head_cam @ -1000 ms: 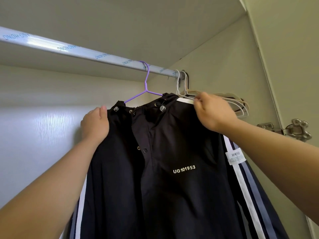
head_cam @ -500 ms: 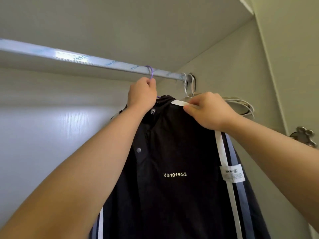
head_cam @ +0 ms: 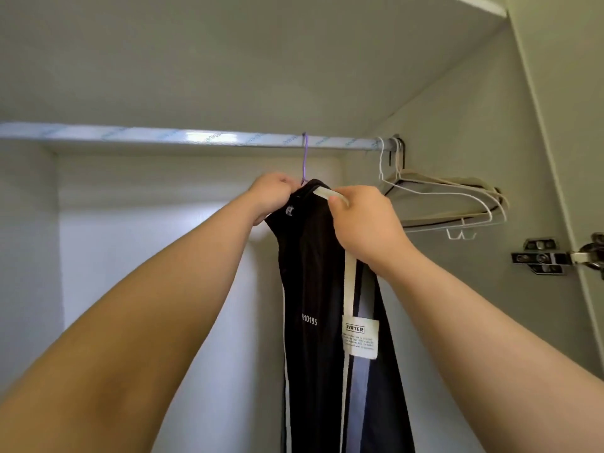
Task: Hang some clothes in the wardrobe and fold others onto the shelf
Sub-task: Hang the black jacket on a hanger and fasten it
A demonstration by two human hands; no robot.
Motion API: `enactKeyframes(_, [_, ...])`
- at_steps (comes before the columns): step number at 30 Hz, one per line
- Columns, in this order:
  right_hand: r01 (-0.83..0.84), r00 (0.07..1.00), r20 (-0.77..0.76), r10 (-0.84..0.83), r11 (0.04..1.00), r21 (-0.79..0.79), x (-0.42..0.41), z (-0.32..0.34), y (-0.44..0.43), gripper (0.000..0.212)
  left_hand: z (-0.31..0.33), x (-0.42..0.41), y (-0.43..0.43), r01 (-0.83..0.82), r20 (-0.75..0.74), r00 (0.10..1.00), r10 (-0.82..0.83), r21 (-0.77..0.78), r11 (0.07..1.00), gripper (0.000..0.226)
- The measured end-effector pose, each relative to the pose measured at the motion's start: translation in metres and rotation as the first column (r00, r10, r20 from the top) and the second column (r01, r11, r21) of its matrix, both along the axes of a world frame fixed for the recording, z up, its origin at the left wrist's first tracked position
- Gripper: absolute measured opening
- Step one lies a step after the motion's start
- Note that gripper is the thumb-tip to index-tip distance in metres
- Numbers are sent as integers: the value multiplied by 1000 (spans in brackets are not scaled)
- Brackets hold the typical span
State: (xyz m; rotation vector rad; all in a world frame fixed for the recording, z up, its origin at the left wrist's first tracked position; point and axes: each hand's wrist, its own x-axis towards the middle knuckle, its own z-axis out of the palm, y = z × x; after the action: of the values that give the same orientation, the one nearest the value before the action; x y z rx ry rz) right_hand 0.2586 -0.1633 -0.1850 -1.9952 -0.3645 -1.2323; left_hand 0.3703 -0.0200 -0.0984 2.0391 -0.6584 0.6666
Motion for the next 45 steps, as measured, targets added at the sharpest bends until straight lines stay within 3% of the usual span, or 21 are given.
enactKeyframes(5, [90,995,-41,-90,996,-5,5,-5,-37,33,-17,2,-4,-9,-29,1000,10,49,999,25])
enactKeyframes(10, [145,980,-139,-145,989,-8,10,1,-57,34,-26,16,-15,-70,32,997,70,2,998,40])
enactKeyframes(15, [379,902,-176,-394,918,-115,22,7,-68,20,-41,27,-7,-152,94,985,144,84,985,39])
enactKeyframes(19, [497,843,-115,-526,842,-209,28,8,-68,16,-47,28,2,-135,187,976,112,117,984,34])
enactKeyframes(22, [628,742,-62,-668,724,-285,31,9,-62,35,-46,28,11,-133,202,972,117,69,989,35])
enactKeyframes(25, [740,662,188,-726,593,-318,42,9,-51,49,-43,25,19,-106,185,979,82,124,987,46])
enactKeyframes(27, [725,686,309,-659,579,-374,51,12,-42,52,-39,25,22,-100,196,979,63,185,978,51])
enactKeyframes(30, [623,782,344,-520,616,-483,61,23,-26,52,-34,32,24,-166,302,951,67,318,933,47])
enactKeyframes(33, [529,847,308,-433,627,-573,72,35,-16,50,-28,38,23,-238,372,925,77,410,881,34])
enactKeyframes(36, [415,900,170,-402,667,-619,85,45,-9,44,-22,38,21,-300,398,912,100,478,825,18])
enactKeyframes(41, [322,913,-6,-409,729,-605,103,52,-5,33,-18,32,20,-158,178,980,85,450,879,11])
enactKeyframes(45, [328,924,12,-383,774,-541,109,48,-4,29,-18,30,22,-159,235,970,61,423,892,20])
